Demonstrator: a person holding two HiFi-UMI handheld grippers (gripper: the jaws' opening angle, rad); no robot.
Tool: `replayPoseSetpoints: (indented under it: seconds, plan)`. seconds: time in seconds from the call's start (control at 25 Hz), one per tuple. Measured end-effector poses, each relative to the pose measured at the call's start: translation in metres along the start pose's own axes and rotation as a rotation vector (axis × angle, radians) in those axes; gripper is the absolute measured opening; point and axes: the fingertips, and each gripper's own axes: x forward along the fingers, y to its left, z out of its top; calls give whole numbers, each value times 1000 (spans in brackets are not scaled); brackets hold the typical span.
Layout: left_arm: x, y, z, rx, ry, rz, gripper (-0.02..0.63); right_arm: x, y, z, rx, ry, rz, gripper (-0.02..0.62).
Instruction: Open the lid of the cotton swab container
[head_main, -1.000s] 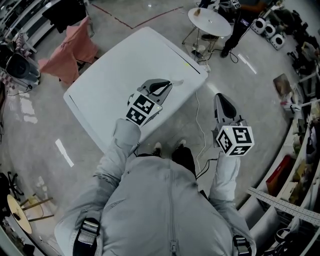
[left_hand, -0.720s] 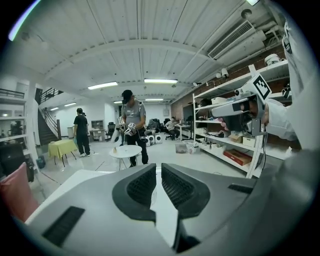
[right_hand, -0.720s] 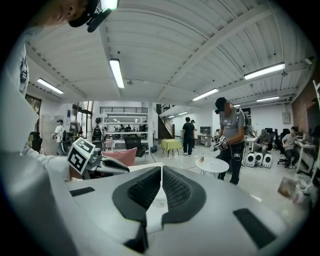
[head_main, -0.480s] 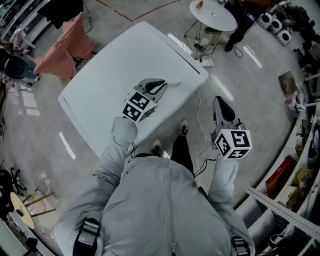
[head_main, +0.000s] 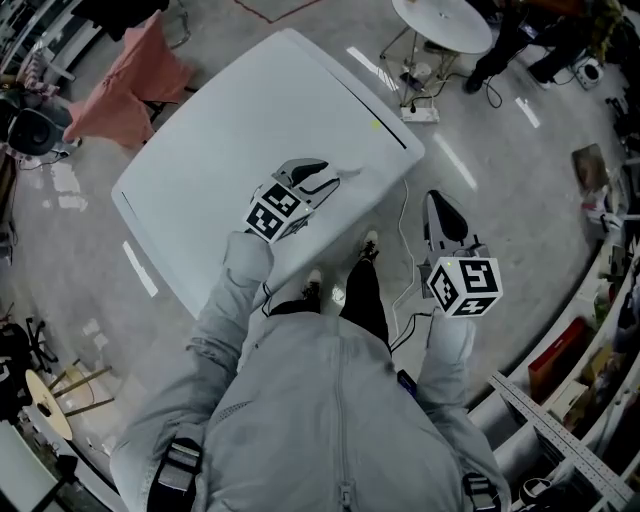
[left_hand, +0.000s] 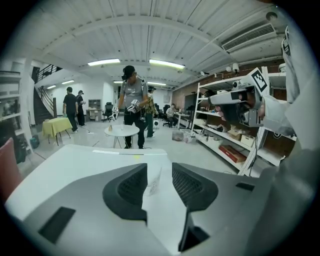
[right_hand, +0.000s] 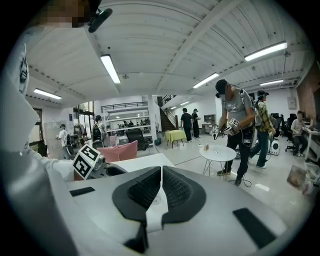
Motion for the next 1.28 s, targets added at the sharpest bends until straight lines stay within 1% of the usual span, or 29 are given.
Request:
replayPoseSetpoints:
  seconds: [0.28, 0.44, 0.6, 0.84, 1.0, 1.12, 1.28]
  plan:
    - [35, 11, -33, -59, 54, -84, 228, 22, -16, -18, 16, 50, 20, 38]
    - [52, 24, -46, -90, 58, -101, 248, 35, -24, -26, 30, 79, 28, 38]
    - [70, 27, -60, -74, 74, -138, 265, 44, -30, -34, 42, 103, 37, 38]
    - [90, 35, -62, -76, 28, -185, 284, 56, -45, -42, 61, 133, 31, 38]
    - [102, 31, -66, -50, 43, -231, 287, 62, -50, -45, 68, 150, 27, 38]
    - [105, 33, -67, -39, 55, -223, 286, 64, -53, -47, 72, 160, 26, 38]
    - [106, 31, -66, -19, 44, -212, 285, 64, -51, -51, 76, 169, 29, 38]
